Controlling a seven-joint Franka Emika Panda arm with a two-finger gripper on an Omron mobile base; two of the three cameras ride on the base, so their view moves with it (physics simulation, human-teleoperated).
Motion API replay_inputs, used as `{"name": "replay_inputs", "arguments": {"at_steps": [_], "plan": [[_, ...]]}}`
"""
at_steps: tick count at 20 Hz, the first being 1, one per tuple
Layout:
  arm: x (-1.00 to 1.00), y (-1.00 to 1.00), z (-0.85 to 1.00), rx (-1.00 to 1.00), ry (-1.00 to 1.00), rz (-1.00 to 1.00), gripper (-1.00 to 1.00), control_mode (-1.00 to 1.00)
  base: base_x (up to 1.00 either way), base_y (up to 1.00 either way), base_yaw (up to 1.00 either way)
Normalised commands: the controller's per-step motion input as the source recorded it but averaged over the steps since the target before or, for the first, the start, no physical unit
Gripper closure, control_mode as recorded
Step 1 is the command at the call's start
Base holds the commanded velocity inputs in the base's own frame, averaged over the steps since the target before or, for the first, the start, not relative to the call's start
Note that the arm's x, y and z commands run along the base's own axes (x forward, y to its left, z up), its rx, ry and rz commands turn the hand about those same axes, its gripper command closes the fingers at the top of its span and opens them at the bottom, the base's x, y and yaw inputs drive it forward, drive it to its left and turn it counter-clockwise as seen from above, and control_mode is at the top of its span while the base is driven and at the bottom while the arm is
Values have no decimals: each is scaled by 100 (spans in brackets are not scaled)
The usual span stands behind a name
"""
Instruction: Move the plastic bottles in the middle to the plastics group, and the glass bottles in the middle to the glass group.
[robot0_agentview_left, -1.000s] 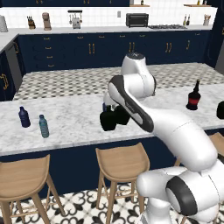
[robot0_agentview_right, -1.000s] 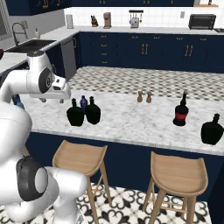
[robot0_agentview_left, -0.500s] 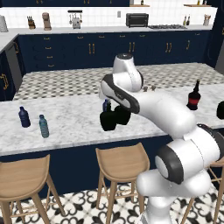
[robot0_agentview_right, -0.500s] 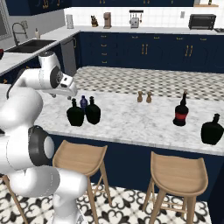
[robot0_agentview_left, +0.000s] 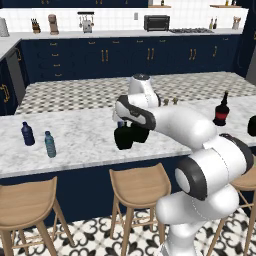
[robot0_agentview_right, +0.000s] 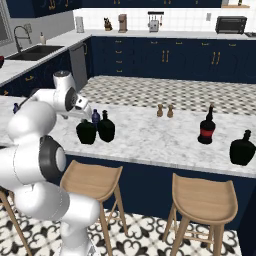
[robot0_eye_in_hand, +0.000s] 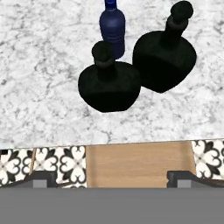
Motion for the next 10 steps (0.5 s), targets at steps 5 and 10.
{"name": "replay_inputs", "arguments": {"at_steps": [5, 10], "plan": [[12, -8, -6, 0, 0, 2, -100, -100, 0, 0, 0], [2, 3, 2, 0, -7, 10, -100, -100, 0, 0, 0]]}}
